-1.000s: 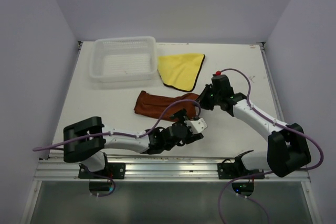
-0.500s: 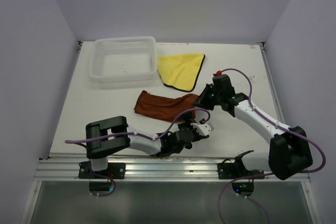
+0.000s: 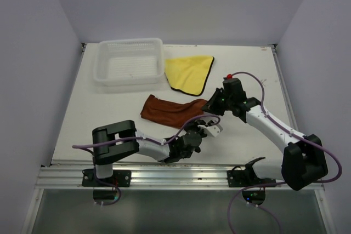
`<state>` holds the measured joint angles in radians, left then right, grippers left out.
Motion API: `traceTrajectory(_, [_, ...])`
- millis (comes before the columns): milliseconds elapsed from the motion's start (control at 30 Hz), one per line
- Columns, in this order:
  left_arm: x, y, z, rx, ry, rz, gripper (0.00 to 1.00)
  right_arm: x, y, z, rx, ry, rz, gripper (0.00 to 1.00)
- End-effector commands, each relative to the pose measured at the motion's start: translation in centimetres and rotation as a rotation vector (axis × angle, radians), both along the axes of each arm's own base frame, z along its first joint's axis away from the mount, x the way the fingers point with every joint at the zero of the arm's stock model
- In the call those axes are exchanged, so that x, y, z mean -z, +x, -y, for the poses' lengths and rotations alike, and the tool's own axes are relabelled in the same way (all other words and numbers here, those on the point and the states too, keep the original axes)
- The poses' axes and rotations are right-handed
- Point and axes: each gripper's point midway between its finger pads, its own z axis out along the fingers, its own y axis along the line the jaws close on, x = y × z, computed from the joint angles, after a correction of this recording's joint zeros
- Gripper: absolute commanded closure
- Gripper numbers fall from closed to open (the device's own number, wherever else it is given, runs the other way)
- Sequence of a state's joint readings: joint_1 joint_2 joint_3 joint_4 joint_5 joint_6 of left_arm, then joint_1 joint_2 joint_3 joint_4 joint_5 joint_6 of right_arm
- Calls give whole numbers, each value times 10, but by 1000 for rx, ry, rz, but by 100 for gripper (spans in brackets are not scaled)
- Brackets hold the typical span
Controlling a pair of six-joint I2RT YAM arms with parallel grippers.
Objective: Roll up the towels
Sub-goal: Fold the towel
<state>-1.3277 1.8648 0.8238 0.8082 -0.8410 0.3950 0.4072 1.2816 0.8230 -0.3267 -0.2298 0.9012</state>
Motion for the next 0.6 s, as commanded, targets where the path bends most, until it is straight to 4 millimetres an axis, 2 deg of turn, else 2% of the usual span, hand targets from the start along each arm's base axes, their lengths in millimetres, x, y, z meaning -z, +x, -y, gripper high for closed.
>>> traceTrajectory(0, [-38,3,-5,-19,-137,9,100,-12,0,-1,3,26,19,100])
traceTrajectory(33, [-40,2,-5,-4,-142,-1,100,-12,0,-1,5,24,20,100])
traceTrajectory(67, [-52,-1,-6,10,-170,-3,100,-10,1,0,8,22,18,100])
traceTrajectory(100, [-51,-2,-8,21,-164,-14,100,-10,2,1,15,21,20,100])
traceTrajectory(133, [-60,-5,-7,47,-197,-23,100,-9,3,2,18,21,17,100])
traceTrajectory(200, [-63,-6,-10,63,-209,-43,100,-7,3,1,20,19,13,100])
traceTrajectory(267, [-74,-7,-14,71,-236,-45,100,-5,4,2,27,22,11,100])
traceTrajectory(333, [-79,-6,-17,85,-244,-53,100,-3,3,0,29,32,-1,94])
traceTrajectory(400, [-78,-3,-18,79,-231,-63,100,-3,3,-1,28,42,-2,86])
traceTrajectory(567, [-71,0,-18,70,-197,-67,100,-9,-4,5,25,27,15,79])
